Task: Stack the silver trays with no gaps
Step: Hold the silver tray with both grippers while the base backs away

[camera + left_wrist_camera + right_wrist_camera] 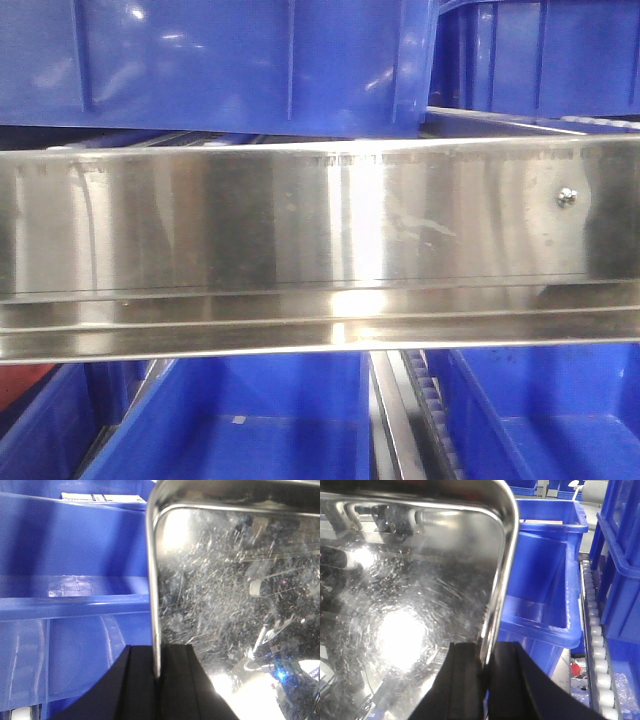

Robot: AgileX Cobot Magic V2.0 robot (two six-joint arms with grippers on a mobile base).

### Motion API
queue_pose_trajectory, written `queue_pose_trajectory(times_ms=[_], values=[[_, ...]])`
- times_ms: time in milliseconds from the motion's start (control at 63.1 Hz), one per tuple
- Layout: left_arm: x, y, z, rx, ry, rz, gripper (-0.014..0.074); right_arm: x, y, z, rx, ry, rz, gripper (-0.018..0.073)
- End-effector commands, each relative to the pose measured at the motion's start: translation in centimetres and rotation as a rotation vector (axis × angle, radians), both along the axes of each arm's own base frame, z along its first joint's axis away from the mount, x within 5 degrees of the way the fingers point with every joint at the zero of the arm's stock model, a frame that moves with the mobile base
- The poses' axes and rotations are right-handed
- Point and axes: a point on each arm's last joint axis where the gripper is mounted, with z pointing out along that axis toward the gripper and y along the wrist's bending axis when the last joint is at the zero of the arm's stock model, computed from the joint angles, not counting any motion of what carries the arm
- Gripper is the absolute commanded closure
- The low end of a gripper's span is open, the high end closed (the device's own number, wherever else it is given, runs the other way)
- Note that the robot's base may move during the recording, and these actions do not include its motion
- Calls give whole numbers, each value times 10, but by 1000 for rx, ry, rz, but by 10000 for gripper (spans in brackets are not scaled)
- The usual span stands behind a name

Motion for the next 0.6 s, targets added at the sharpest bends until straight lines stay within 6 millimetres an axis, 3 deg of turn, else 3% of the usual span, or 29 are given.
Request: queue_pose_trajectory(times_ms=[0, 586], values=[[-5, -2, 13, -62, -52, -9, 613, -3, 6, 9, 20, -79, 72, 643], [-5, -2, 13, -62, -52, -9, 613, -3, 6, 9, 20, -79, 72, 643]])
